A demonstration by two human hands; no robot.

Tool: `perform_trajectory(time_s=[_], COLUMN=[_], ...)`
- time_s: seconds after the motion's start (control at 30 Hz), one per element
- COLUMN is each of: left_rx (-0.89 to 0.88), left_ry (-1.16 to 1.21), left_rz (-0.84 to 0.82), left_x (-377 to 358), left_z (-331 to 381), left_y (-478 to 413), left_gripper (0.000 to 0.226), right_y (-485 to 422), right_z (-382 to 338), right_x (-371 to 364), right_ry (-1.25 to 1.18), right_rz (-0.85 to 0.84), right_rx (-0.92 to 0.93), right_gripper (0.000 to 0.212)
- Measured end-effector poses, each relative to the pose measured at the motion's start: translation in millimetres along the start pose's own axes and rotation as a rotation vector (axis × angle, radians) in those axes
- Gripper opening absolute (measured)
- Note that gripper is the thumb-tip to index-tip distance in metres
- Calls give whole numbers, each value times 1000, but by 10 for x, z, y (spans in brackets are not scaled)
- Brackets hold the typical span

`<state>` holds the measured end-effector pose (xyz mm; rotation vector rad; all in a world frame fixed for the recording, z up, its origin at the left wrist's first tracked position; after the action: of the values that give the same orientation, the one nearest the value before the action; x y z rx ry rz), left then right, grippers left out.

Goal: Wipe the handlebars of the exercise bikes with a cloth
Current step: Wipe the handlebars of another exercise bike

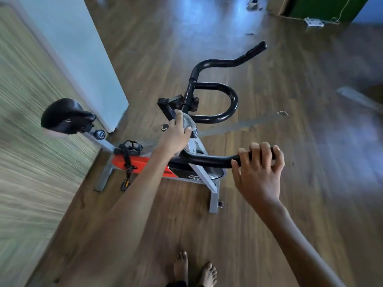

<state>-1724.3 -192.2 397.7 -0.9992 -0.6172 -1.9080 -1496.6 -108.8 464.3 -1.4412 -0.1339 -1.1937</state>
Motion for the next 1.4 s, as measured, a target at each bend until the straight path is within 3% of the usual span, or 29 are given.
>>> perform_trajectory(time_s=[0.17,0.37,0.47,0.63,0.73,0.83,0.97,1.2,1.4], left_rx=[-22,43,-73,-381,-527,-598,-461,23,156], left_ry=[202,4,-16,-65,-46,-86,-7,350,106], left_rz=[108,-15,67,377,420,409,417,280,113], left_x=[-8,47,-41,-68,-134,-121,-13,-126,20], left_z=[-4,-50,22,278,552,460,27,-45,-23], left_y=[701,120,379,886,1098,1119,851,597,149], left_gripper=[65,67,62,45,33,45,53,62,68], right_y=[39,32,64,50,53,64,70,80,82], right_z=[-13,-62,-58,-70,-68,-52,-28,-32,-27], right_x=[30,-60,-25,-11,-11,4,-2,-12,-9], right_ry=[26,58,45,31,33,33,32,13,1], right_rz=[8,-93,-77,-97,-97,-79,-90,-112,-98], right_rx=[2,-11,11,-15,-2,49,68,48,69], right_gripper=[34,41,41,43,41,38,39,41,42])
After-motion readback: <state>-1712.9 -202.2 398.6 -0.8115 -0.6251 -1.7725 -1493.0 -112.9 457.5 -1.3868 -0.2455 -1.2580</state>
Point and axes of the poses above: each hand's wrist, its own y-axis away from the middle knuckle, its own x-axis out of the back of the hand, z = x × y, the point moved 10 cm from there along -y, towards the middle knuckle, and after that the axes turned 12 degrees about z, right-handed, at the moved point
